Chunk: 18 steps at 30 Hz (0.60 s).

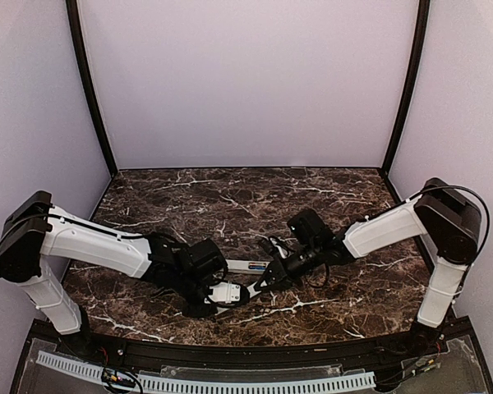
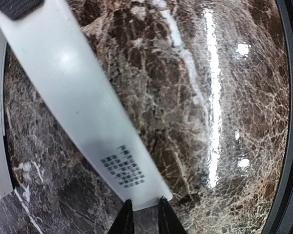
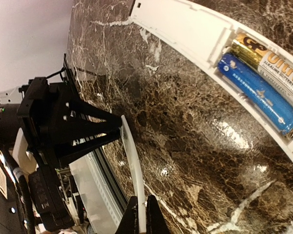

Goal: Load the batteries into the remote control
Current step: Pick up the battery cover at the center of the board, then move the remote control without the battery cover to the center of the board.

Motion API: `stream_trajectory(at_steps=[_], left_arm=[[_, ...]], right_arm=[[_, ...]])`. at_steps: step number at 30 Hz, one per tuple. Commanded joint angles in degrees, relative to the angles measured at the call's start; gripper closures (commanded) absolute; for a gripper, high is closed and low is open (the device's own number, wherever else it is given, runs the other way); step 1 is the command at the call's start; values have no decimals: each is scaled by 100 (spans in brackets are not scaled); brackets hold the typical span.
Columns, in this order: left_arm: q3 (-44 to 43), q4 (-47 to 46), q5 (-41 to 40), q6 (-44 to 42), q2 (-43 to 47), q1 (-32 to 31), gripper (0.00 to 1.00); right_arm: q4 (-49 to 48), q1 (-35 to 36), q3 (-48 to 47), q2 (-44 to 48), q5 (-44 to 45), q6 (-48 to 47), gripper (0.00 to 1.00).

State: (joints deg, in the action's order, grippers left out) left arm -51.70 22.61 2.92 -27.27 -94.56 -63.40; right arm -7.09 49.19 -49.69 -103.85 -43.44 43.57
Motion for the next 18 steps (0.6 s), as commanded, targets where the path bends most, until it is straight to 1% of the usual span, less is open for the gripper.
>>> stream_trajectory(at_steps=[1, 2, 3, 4, 5, 6, 7, 8, 9, 11, 14, 18], left_arm=[[-101, 110, -363, 260, 531, 59, 76], [-159, 230, -336, 324, 767, 93, 73], [-291, 290, -171, 356, 898, 168, 67], [-364, 418, -38, 414, 1191, 204, 64], [-494, 467, 218, 445, 1333, 271, 56], [-544, 513, 336, 506, 1642, 299, 51], [-613, 501, 568, 540, 1801, 358, 42], [-635, 427, 674, 596, 2080, 387, 38], [-658, 301, 846, 645, 2222, 450, 31], [-681, 128, 1085, 704, 2552, 544, 25], [-814, -15, 1221, 725, 2807, 618, 21], [-1167, 31, 1203, 584, 2748, 624, 21]], right_arm=[[1038, 8, -354, 404, -15, -943, 100], [1313, 6, -493, 536, -15, -1214, 100], [1614, 11, -629, 685, -1, -1529, 100], [1880, 12, -783, 836, 16, -1833, 100], [2148, 12, -921, 1074, 49, -2174, 100], [2362, 12, -1036, 1267, 75, -2499, 100], [2519, 12, -1145, 1460, 90, -2811, 100], [2627, 12, -1220, 1654, 92, -3113, 100], [2686, 12, -1288, 1831, 111, -3362, 100], [2721, 20, -1372, 2176, 145, -3828, 100], [2789, 41, -1523, 2517, 323, -4450, 100], [2875, 116, -1733, 2803, 496, -5176, 100]])
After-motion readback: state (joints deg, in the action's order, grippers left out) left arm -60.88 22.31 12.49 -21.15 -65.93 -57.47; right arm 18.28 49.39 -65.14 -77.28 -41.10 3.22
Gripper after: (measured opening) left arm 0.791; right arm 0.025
